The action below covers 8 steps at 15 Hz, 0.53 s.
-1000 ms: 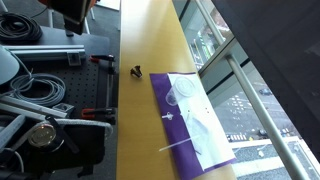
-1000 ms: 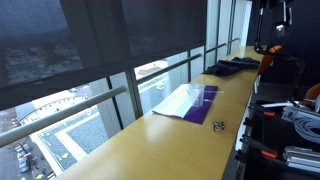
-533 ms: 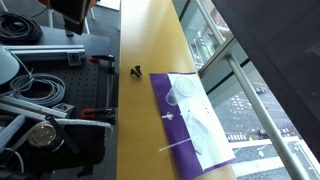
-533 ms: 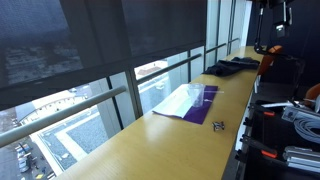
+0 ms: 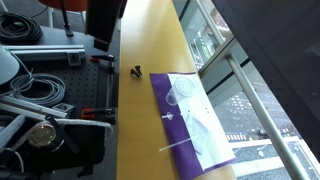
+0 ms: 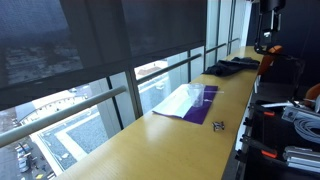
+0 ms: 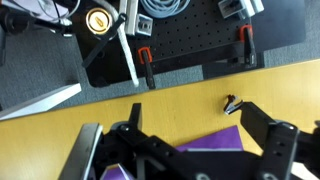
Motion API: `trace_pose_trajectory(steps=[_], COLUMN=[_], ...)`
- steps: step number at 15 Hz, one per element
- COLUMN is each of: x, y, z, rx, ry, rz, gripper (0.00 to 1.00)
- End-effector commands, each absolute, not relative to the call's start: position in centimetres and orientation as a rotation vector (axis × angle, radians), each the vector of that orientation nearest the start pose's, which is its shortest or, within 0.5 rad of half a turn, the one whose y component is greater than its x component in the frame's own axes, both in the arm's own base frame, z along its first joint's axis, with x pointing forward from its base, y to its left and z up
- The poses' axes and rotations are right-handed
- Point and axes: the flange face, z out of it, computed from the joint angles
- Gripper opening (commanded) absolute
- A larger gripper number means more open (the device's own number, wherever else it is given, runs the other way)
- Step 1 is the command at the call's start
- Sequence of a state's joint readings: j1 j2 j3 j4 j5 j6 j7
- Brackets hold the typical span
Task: Put the straw in the cup
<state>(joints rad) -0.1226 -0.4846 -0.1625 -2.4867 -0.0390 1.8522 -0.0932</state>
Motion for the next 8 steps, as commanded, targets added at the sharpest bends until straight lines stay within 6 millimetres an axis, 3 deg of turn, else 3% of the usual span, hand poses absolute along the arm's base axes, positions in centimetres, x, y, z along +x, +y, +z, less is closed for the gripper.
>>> trace_pose_trajectory(steps=[1, 5, 8], x=[41.3, 47.3, 51.8], y=[-11.6, -12.4, -14.2], z=[41.5, 37.2, 34.5], rx=[-3.097, -3.138, -3.164], ry=[0.153, 0.024, -0.009], rz=[0.113, -0.003, -0.02], gripper=[1.0, 1.0, 1.0])
